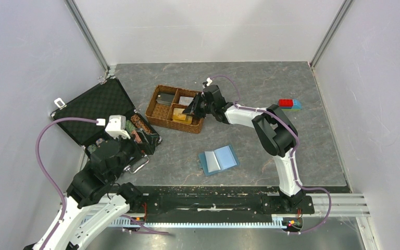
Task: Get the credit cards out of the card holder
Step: Place the credit card in the storage box.
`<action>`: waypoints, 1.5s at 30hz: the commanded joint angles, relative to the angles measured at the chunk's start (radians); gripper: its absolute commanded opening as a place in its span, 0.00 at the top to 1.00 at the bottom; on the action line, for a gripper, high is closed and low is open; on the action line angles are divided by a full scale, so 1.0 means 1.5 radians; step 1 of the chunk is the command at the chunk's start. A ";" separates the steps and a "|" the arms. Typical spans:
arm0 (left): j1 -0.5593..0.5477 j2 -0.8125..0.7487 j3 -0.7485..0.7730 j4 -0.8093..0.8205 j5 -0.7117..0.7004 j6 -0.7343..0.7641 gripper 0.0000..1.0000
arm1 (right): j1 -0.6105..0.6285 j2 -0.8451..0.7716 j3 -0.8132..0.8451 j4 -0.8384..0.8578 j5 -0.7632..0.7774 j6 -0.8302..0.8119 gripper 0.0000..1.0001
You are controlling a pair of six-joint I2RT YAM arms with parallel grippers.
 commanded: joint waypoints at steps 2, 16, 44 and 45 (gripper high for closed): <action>0.003 0.006 -0.001 0.006 -0.004 0.026 0.00 | -0.002 -0.018 0.002 -0.048 0.037 -0.025 0.79; 0.003 0.008 -0.002 0.009 0.001 0.026 0.00 | -0.004 -0.024 -0.007 -0.063 0.052 -0.037 0.89; 0.003 0.012 -0.001 0.011 0.004 0.028 0.00 | -0.005 -0.031 0.034 -0.125 0.063 -0.065 0.67; 0.003 0.013 0.000 0.011 0.004 0.028 0.00 | -0.005 -0.032 0.037 -0.129 0.067 -0.069 0.66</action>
